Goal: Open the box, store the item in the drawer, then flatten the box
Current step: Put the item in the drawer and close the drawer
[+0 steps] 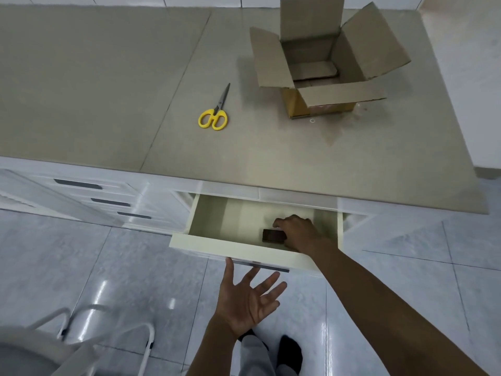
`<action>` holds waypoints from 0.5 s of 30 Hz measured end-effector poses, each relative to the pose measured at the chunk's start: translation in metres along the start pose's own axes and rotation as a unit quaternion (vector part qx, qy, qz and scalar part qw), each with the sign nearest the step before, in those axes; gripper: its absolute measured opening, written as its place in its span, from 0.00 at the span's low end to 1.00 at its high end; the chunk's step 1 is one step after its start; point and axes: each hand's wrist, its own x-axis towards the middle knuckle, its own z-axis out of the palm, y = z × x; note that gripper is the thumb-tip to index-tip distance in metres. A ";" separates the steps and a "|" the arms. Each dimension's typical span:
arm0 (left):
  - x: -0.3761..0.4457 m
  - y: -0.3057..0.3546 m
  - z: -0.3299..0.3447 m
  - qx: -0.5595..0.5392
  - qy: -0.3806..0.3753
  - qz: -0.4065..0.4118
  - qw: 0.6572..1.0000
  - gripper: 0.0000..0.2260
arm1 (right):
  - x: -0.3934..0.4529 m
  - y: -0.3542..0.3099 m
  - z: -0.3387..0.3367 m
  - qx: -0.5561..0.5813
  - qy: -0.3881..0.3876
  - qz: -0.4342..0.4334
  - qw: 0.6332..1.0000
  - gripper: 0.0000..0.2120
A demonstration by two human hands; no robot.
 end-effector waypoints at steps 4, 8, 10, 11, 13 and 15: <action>0.000 -0.002 0.002 -0.006 -0.013 0.005 1.000 0.40 | -0.019 -0.012 -0.027 -0.022 0.018 -0.072 0.997 0.22; -0.005 -0.006 0.009 -0.019 -0.023 0.014 0.999 0.40 | -0.069 -0.050 -0.079 0.037 0.183 -0.218 0.958 0.17; -0.010 -0.010 0.015 -0.026 -0.028 0.025 0.999 0.39 | -0.091 -0.062 -0.106 0.042 0.351 -0.270 0.896 0.16; -0.014 -0.013 0.017 -0.036 -0.031 0.037 0.998 0.39 | -0.096 -0.064 -0.118 0.028 0.403 -0.264 0.876 0.17; -0.022 -0.016 0.026 -0.053 -0.032 0.061 0.996 0.39 | -0.098 -0.057 -0.138 -0.014 0.403 -0.189 0.895 0.23; -0.028 -0.017 0.035 -0.060 -0.021 0.074 0.995 0.39 | -0.094 -0.042 -0.150 -0.042 0.292 -0.073 0.953 0.31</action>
